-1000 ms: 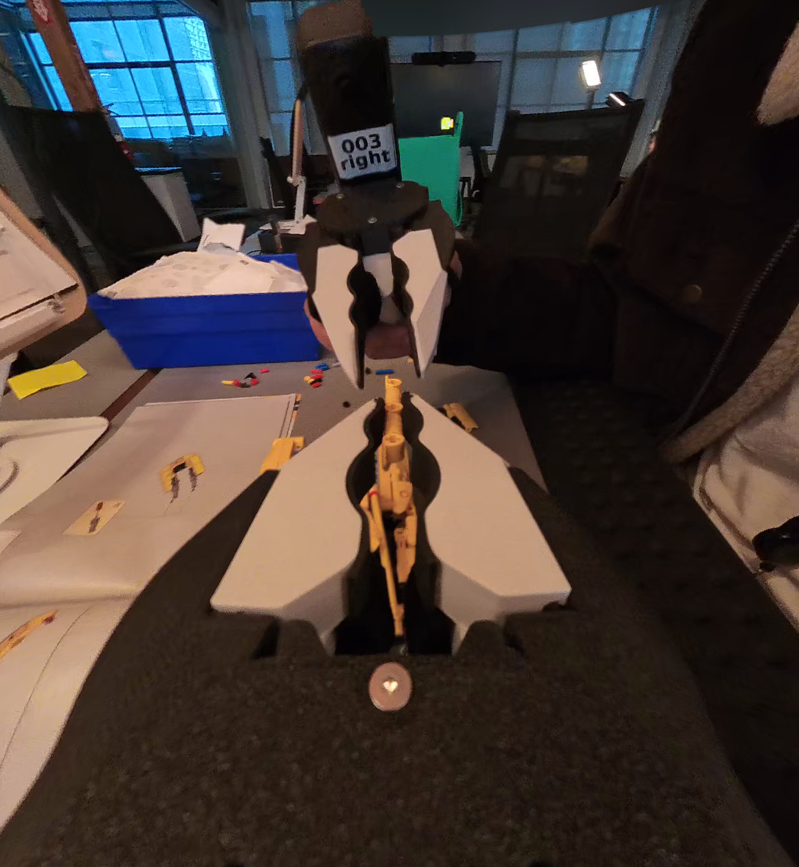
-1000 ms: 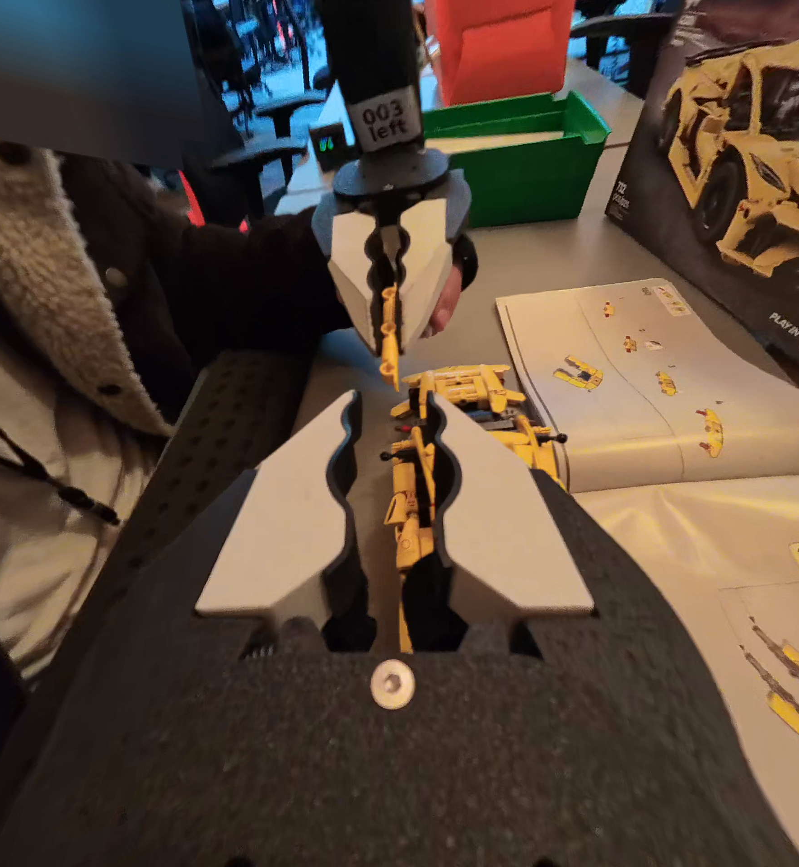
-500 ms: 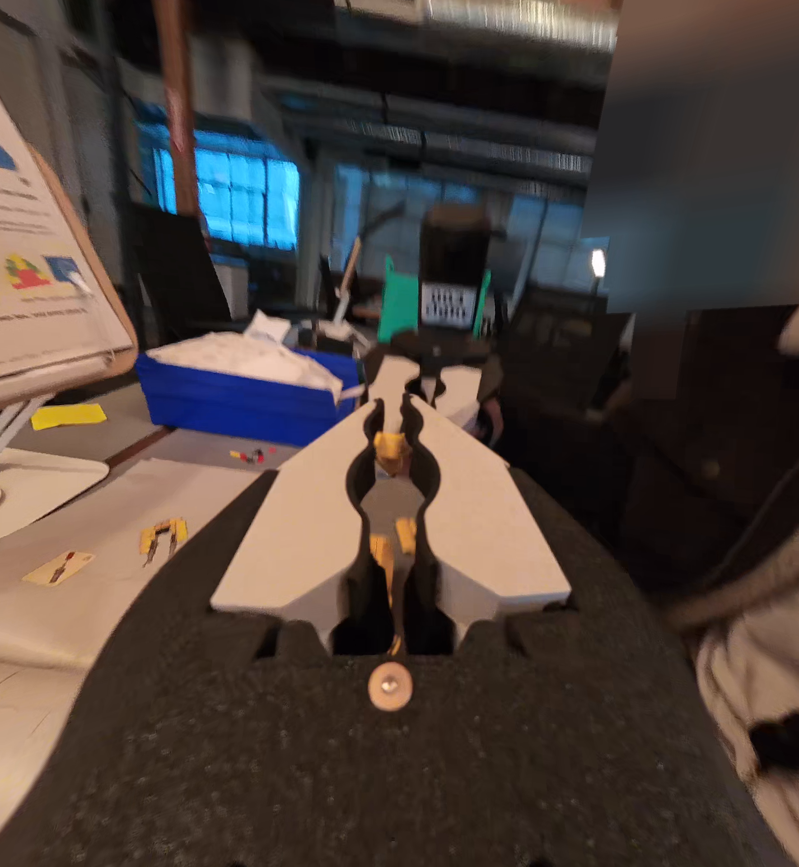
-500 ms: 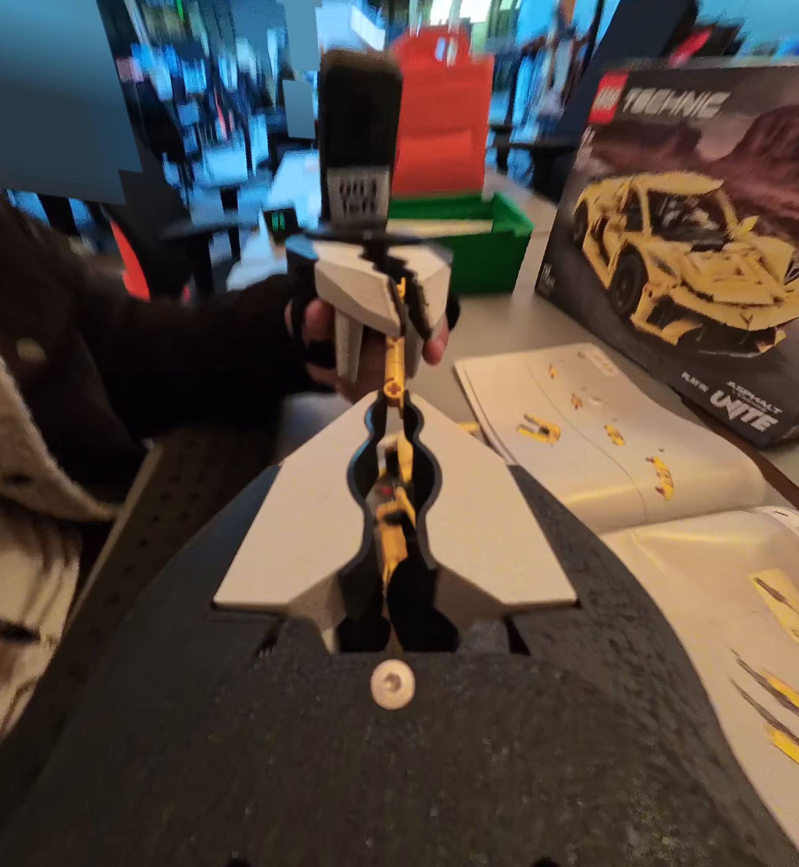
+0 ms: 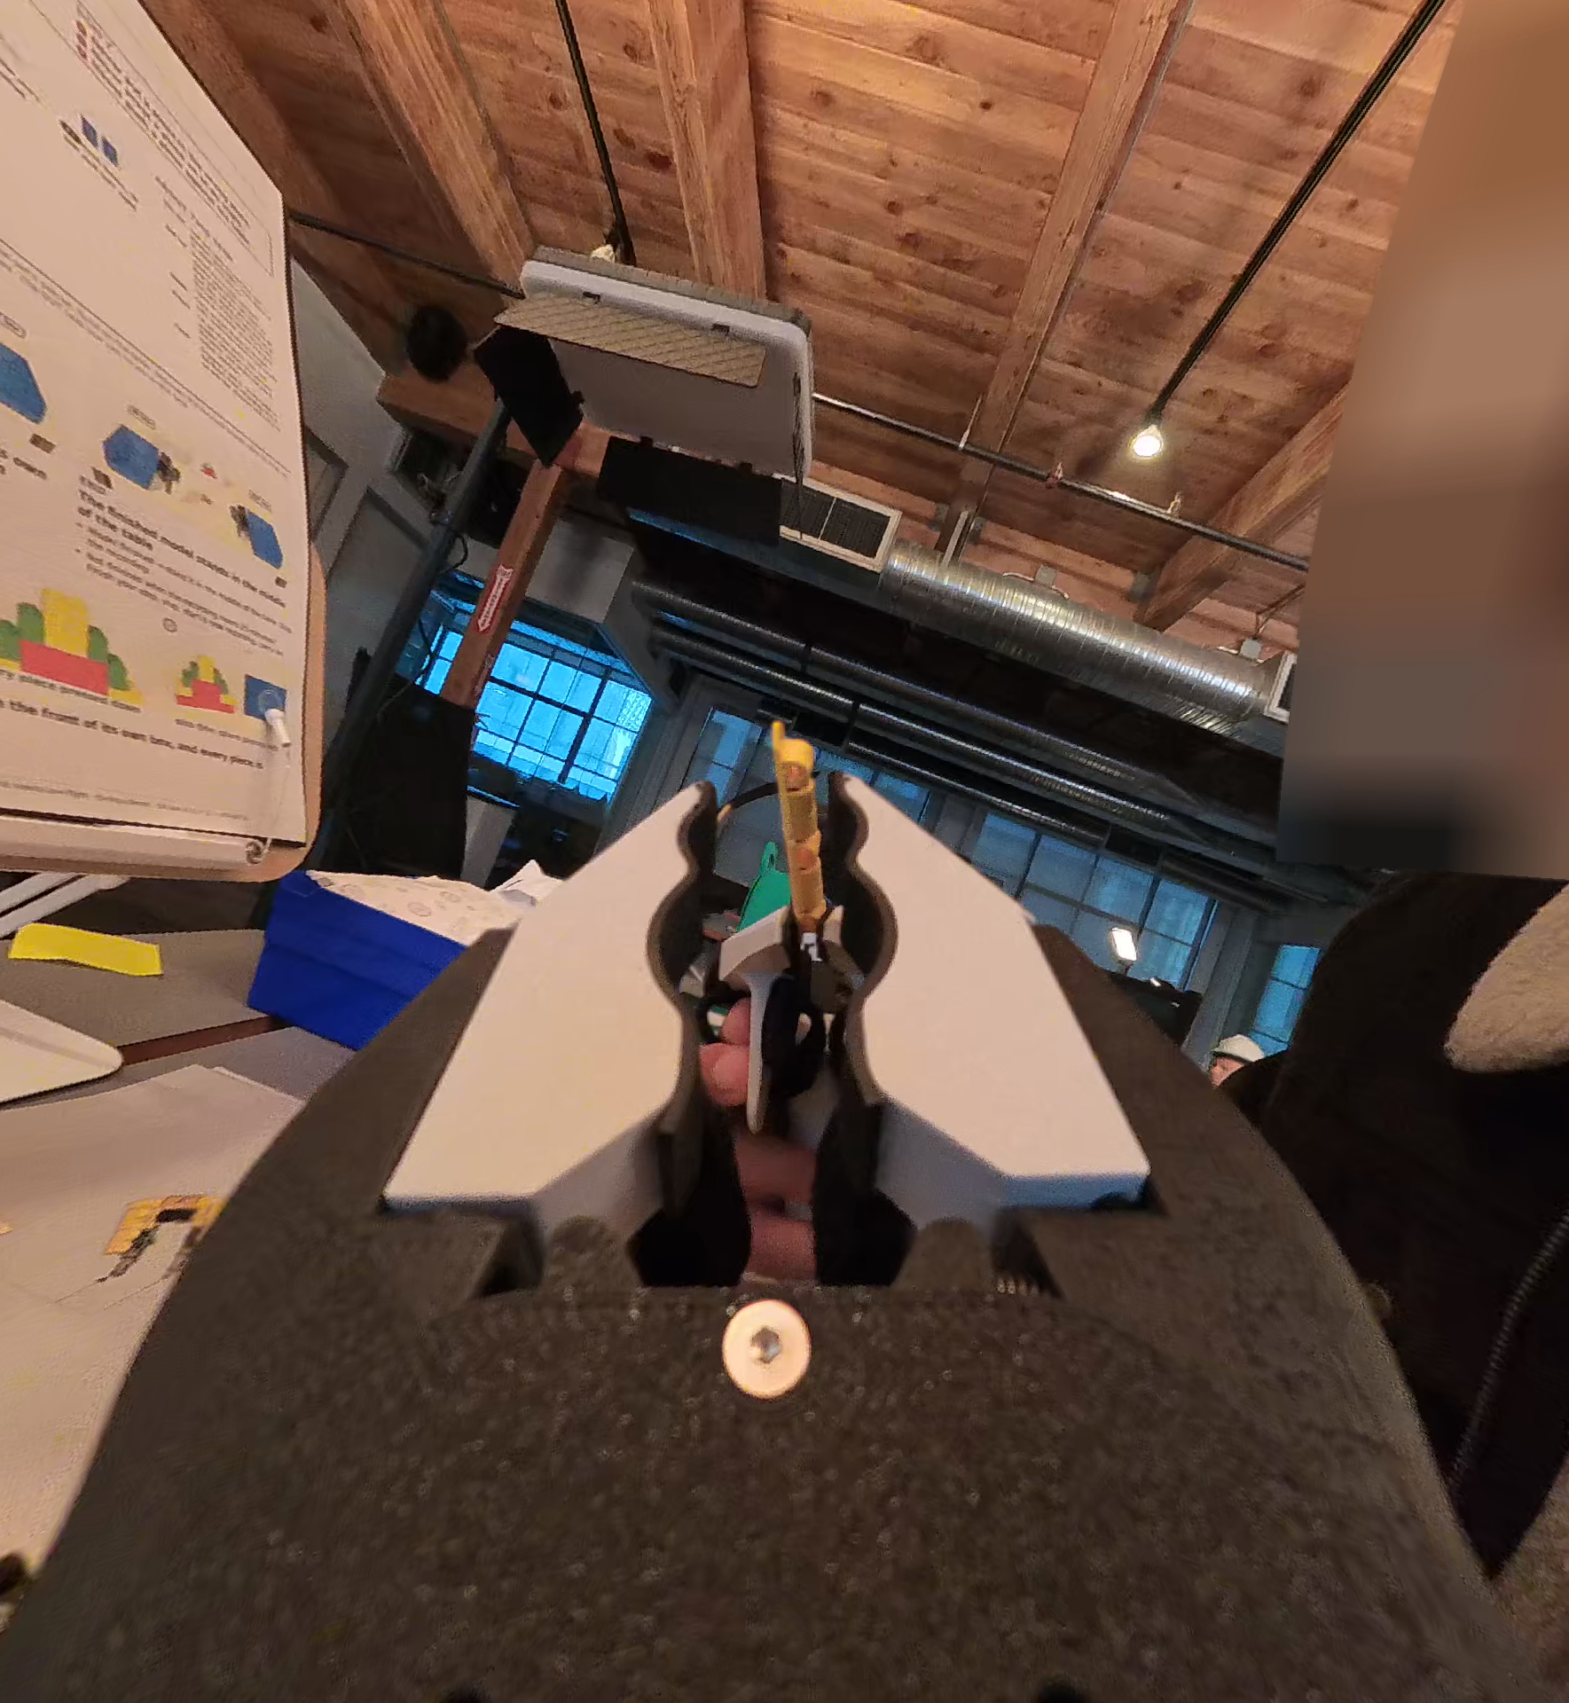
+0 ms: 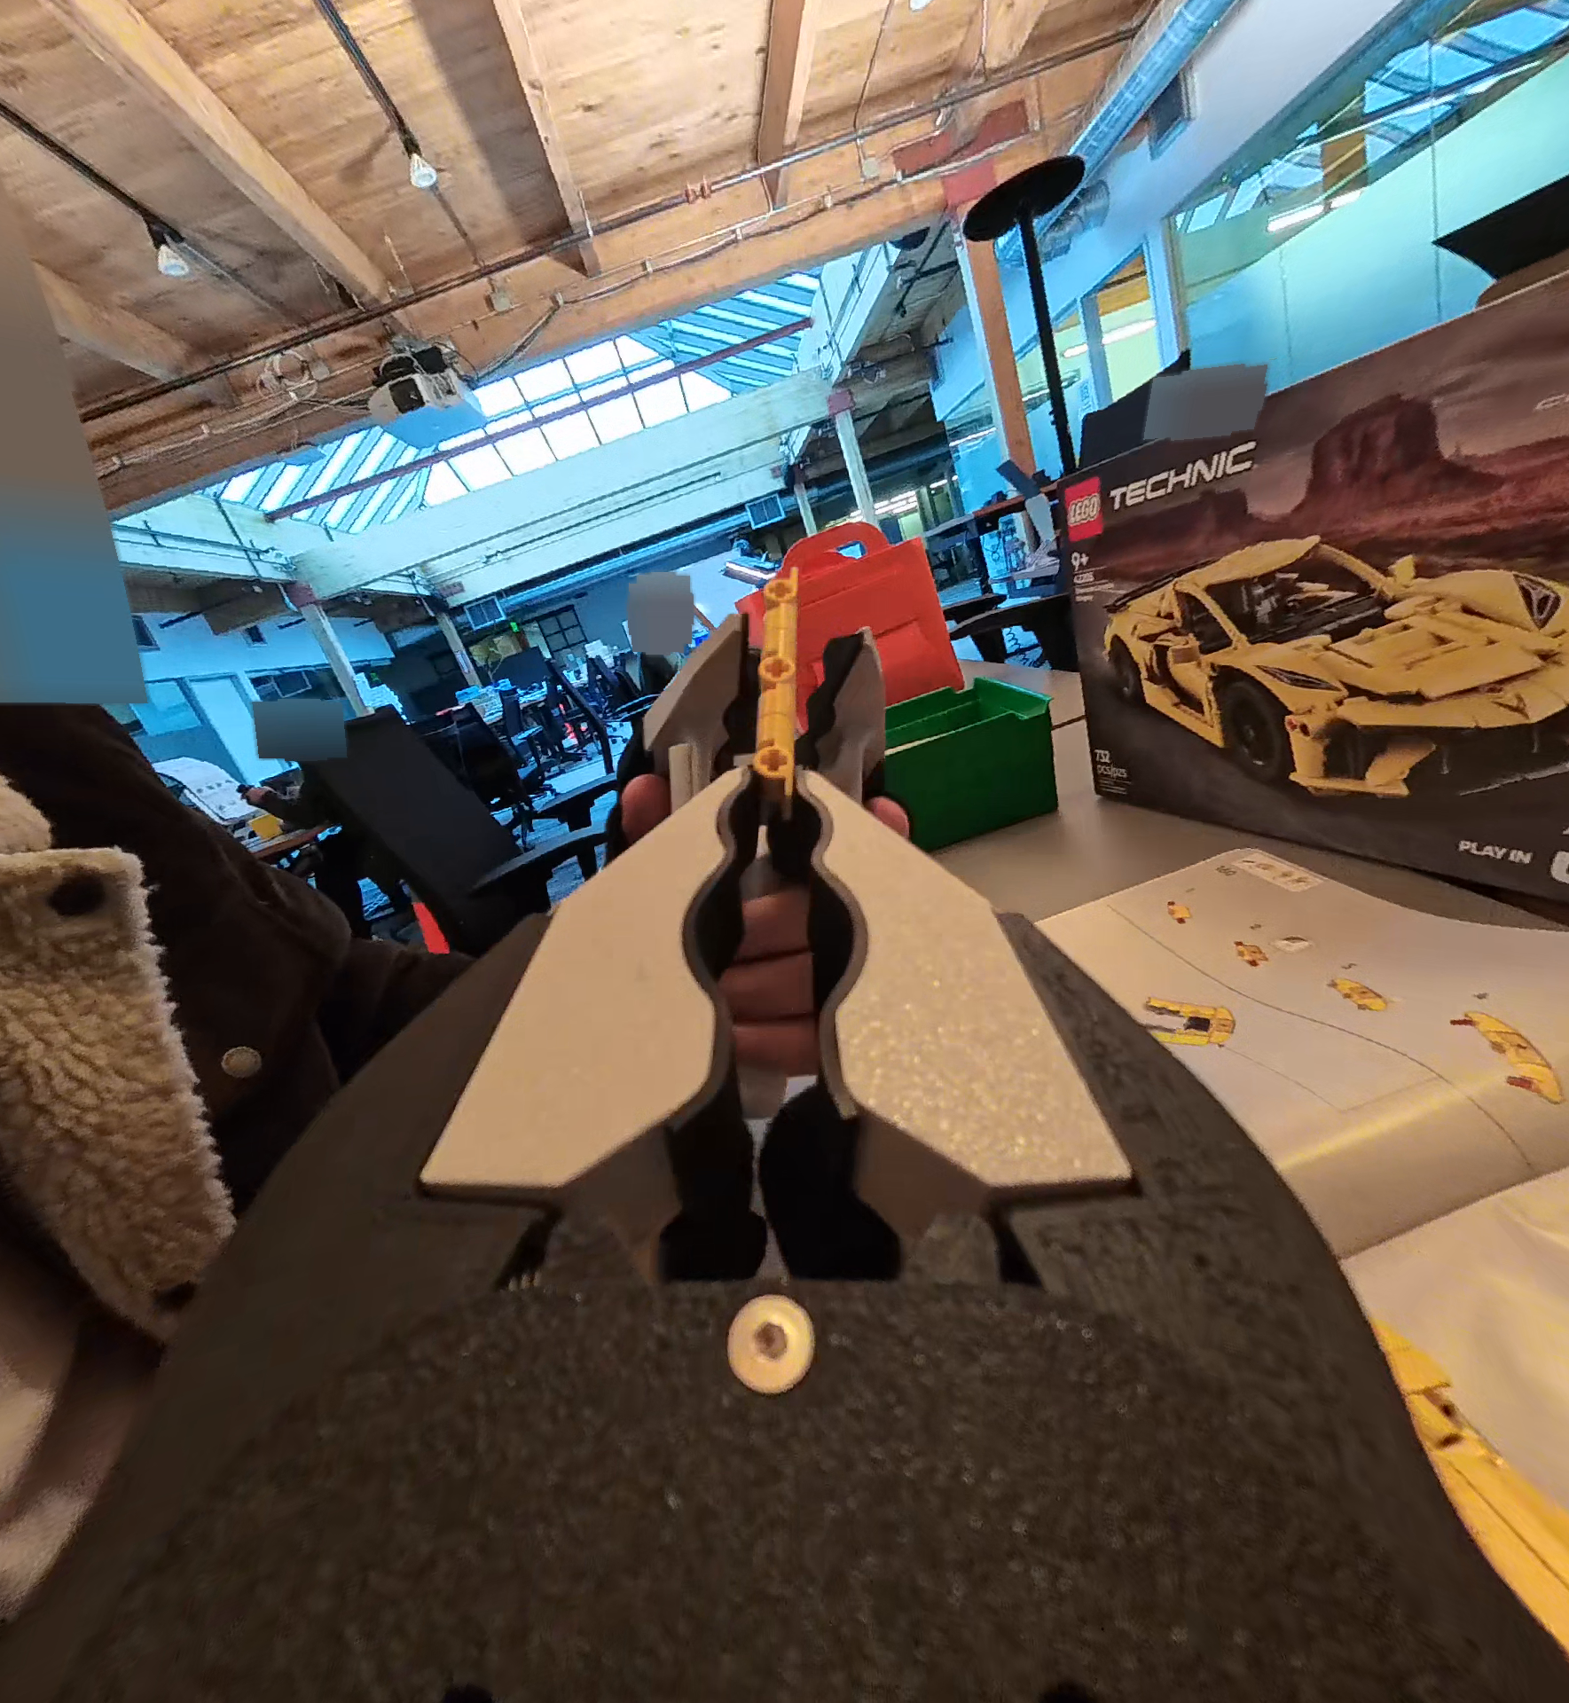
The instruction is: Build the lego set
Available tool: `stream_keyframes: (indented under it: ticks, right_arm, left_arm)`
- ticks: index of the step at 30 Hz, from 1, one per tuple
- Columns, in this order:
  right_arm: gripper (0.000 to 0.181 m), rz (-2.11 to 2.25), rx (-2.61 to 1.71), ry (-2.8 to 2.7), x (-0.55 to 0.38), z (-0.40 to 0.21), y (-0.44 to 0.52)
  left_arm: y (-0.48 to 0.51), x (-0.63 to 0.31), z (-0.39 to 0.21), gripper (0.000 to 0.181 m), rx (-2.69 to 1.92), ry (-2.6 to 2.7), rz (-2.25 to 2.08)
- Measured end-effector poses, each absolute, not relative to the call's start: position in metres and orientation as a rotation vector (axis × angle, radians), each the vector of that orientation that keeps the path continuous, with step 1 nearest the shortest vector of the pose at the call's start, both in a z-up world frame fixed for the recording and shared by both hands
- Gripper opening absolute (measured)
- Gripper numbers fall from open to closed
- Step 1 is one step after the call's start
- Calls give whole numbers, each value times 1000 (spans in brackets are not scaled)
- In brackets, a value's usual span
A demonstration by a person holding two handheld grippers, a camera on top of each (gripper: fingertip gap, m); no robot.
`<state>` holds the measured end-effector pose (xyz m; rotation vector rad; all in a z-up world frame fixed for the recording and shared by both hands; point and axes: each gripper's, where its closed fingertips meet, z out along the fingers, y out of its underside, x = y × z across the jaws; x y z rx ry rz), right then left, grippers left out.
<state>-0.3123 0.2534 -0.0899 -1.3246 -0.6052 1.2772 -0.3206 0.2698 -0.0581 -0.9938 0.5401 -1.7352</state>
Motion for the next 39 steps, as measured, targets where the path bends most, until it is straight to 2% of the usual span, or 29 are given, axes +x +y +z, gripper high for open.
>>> stream_keyframes:
  ticks: [3,5,8,14,15,16,17,19,22,27,30,35,39]
  right_arm:
    - [5,1275,-1328,-614,-314,-91,252]
    - [5,1264,-1330,-613,-314,-91,253]
    - [5,1269,-1337,-611,-315,-93,254]
    - [6,1260,-1338,-643,-319,-96,253]
    - [9,1235,-1327,-674,-319,-96,253]
    - [23,1199,-1332,-705,-315,-97,254]
    - [30,1161,-1356,-754,-309,-98,253]
    - [29,1023,-1508,-915,-287,-118,248]
    - [27,755,-1804,-1157,-251,-182,220]
    - [24,638,-2050,-1232,-231,-271,174]
    - [16,575,-2040,-1263,-233,-289,175]
    - [15,578,-2064,-1345,-238,-301,175]
    - [5,496,-2028,-1383,-238,-305,178]
  left_arm:
    - [268,-320,-57,22,-990,529,-1749]
    - [268,-321,-56,11,-984,526,-1747]
    - [267,-322,-54,7,-978,524,-1749]
    - [265,-324,-54,6,-967,560,-1735]
    - [263,-325,-54,6,-969,585,-1721]
    - [262,-325,-54,6,-974,618,-1713]
    - [260,-325,-56,6,-996,660,-1717]
    - [257,-319,-66,6,-1072,765,-1705]
    - [253,-309,-84,6,-1171,888,-1626]
    - [239,-296,-98,6,-1211,1010,-1602]
    - [229,-296,-96,7,-1175,1054,-1637]
    - [224,-299,-95,6,-1162,1066,-1732]
    - [215,-295,-102,6,-1167,1132,-1742]
